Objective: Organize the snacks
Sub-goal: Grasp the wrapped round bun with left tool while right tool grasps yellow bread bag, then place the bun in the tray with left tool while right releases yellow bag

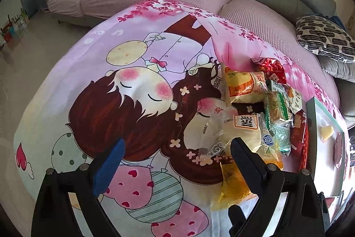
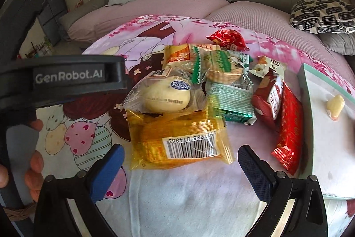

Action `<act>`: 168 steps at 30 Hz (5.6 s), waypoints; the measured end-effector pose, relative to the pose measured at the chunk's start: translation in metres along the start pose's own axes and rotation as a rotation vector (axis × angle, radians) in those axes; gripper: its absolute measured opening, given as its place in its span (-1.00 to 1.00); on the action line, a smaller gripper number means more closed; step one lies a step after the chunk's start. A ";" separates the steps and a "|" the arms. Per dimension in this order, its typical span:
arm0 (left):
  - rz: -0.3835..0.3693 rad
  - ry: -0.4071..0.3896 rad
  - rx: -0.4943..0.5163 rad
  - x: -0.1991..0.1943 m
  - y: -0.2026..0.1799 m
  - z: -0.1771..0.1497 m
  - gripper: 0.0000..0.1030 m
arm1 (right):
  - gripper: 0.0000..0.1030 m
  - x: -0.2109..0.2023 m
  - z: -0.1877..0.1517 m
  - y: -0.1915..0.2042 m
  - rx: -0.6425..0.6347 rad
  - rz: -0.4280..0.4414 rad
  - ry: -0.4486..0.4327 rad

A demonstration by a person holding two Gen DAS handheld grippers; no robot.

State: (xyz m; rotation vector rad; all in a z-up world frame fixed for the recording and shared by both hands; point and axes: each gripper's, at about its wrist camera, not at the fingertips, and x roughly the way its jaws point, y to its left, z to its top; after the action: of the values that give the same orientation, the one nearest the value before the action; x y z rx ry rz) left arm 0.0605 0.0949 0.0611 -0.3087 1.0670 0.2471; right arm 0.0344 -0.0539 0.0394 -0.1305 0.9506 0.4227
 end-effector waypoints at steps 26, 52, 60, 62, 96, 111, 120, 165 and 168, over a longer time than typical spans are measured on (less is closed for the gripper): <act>-0.099 0.011 0.067 0.002 -0.037 0.005 0.86 | 0.89 0.004 0.006 -0.038 0.139 -0.010 -0.007; -0.064 0.155 0.001 0.053 -0.026 0.018 0.86 | 0.88 0.008 0.002 -0.050 0.171 -0.018 0.021; -0.070 0.111 0.025 0.050 -0.032 0.024 0.86 | 0.87 0.009 0.001 -0.050 0.172 -0.013 0.021; -0.072 0.103 0.000 0.051 -0.029 0.026 0.86 | 0.83 0.009 0.001 -0.050 0.172 -0.009 0.020; -0.148 -0.066 -0.050 -0.014 -0.015 0.034 0.43 | 0.51 -0.049 0.012 -0.053 0.203 0.045 -0.107; -0.190 -0.068 0.052 -0.020 -0.063 0.024 0.43 | 0.51 -0.076 0.000 -0.135 0.396 -0.091 -0.134; -0.299 -0.055 0.228 -0.032 -0.142 -0.002 0.43 | 0.52 -0.124 -0.039 -0.240 0.610 -0.332 -0.170; -0.358 -0.004 0.633 -0.012 -0.285 -0.082 0.65 | 0.85 -0.112 -0.084 -0.311 0.710 -0.473 -0.041; -0.359 -0.044 0.636 -0.022 -0.284 -0.080 0.77 | 0.92 -0.117 -0.083 -0.309 0.710 -0.475 -0.050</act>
State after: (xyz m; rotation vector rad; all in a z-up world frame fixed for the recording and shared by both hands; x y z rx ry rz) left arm 0.0830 -0.1993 0.0811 0.0824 0.9733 -0.4035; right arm 0.0372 -0.3936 0.0627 0.2969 0.9363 -0.3573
